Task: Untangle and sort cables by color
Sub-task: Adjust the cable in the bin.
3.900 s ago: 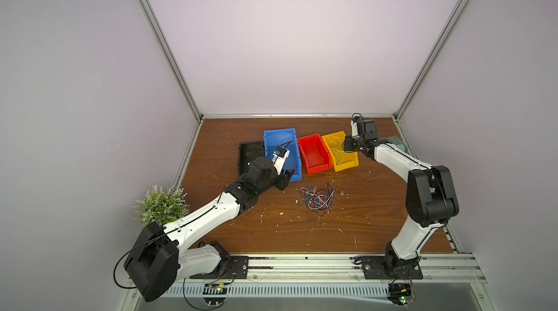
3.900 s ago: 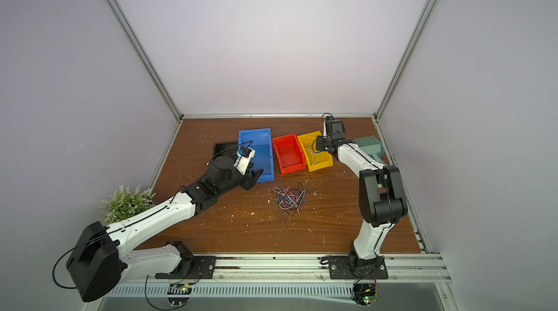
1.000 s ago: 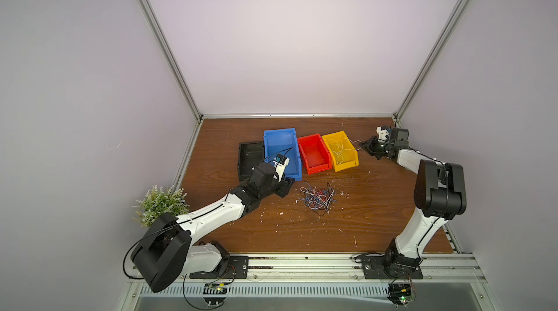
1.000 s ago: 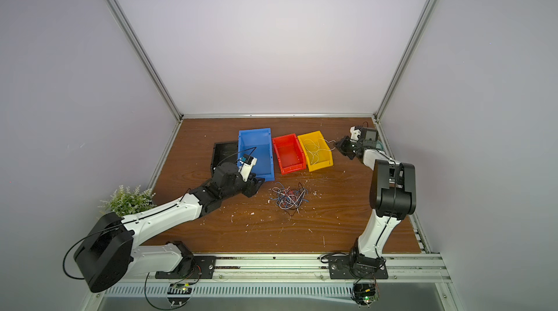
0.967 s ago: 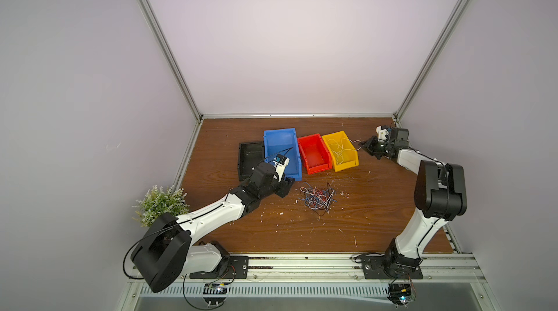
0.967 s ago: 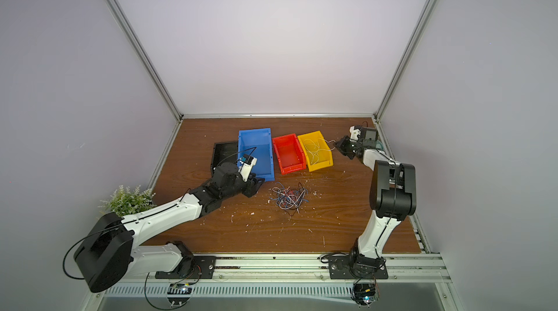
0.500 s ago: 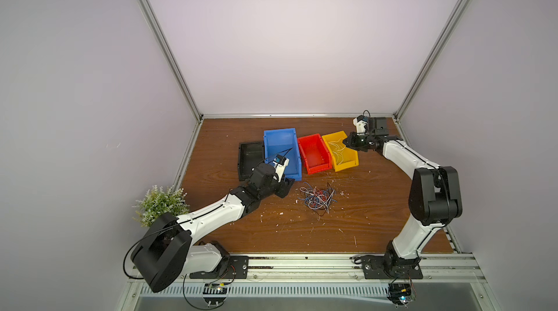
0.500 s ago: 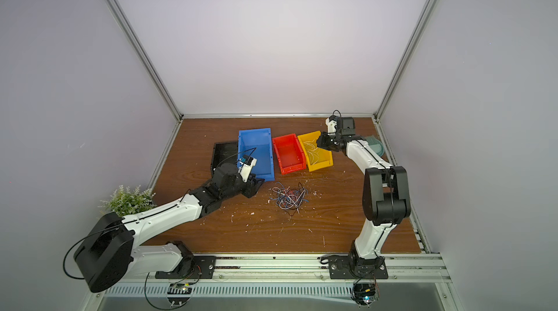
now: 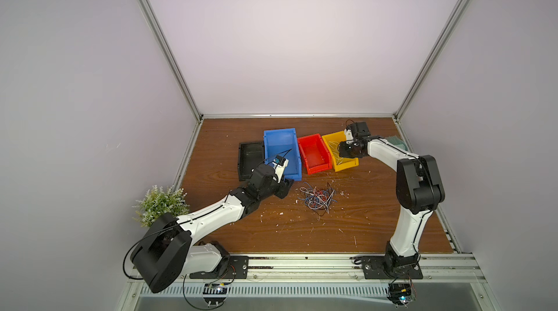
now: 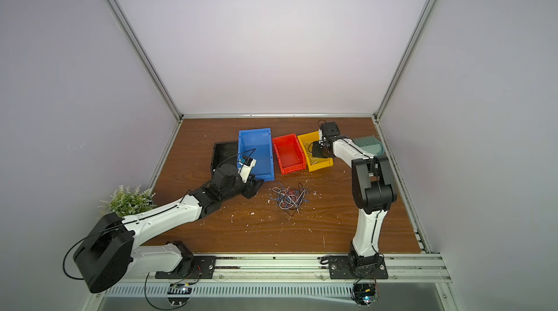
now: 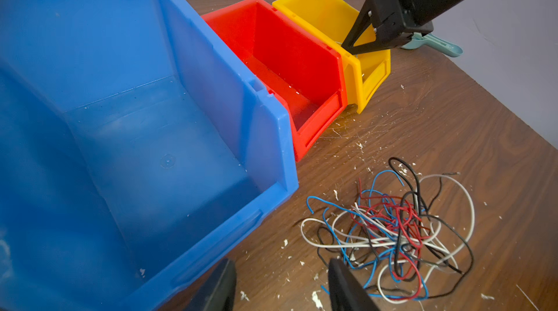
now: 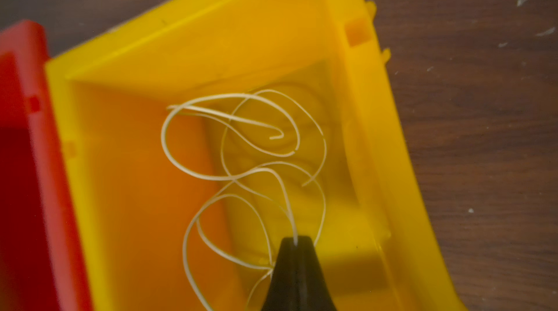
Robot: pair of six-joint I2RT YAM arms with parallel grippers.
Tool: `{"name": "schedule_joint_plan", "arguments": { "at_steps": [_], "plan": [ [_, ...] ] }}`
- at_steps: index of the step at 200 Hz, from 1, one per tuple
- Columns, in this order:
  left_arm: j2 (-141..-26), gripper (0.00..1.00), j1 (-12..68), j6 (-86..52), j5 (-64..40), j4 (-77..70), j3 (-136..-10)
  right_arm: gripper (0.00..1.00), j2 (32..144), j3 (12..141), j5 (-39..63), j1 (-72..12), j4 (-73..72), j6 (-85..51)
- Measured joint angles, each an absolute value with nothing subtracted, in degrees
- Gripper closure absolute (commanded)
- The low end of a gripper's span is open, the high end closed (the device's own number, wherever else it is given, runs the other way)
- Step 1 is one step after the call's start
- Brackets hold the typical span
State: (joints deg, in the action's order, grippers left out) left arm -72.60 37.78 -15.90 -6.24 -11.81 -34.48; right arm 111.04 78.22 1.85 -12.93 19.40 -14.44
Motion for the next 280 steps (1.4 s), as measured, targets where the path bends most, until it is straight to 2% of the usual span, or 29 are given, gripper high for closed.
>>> {"name": "schedule_joint_plan", "arguments": {
  "at_steps": [27, 103, 166, 180, 210, 280],
  "plan": [
    [-72.6, 0.46, 37.8, -15.9, -6.2, -11.9, -34.3, 0.77, 111.1, 78.4, -1.8, -14.3, 19.9, -13.5],
    [-72.6, 0.46, 37.8, -16.1, -6.2, -11.9, -34.1, 0.55, 109.6, 80.6, -10.1, -16.5, 22.8, -11.4],
    [-72.1, 0.46, 37.8, -16.1, -6.2, -11.9, -34.1, 0.46, 106.9, 81.5, -12.3, -16.9, 25.3, -11.3],
    [-72.1, 0.46, 37.8, -16.1, -6.2, -11.9, -34.1, 0.49, 106.6, 81.5, -12.3, -16.9, 25.7, -11.3],
    [-72.1, 0.46, 37.8, -16.1, -6.2, -11.9, -34.1, 0.74, 106.3, 81.7, -11.7, -16.9, 26.3, -10.9],
    [-72.1, 0.46, 37.8, -16.1, -6.2, -12.3, -34.1, 0.79, 111.4, 85.3, -10.1, -19.2, 25.9, -11.6]
  ]
}}
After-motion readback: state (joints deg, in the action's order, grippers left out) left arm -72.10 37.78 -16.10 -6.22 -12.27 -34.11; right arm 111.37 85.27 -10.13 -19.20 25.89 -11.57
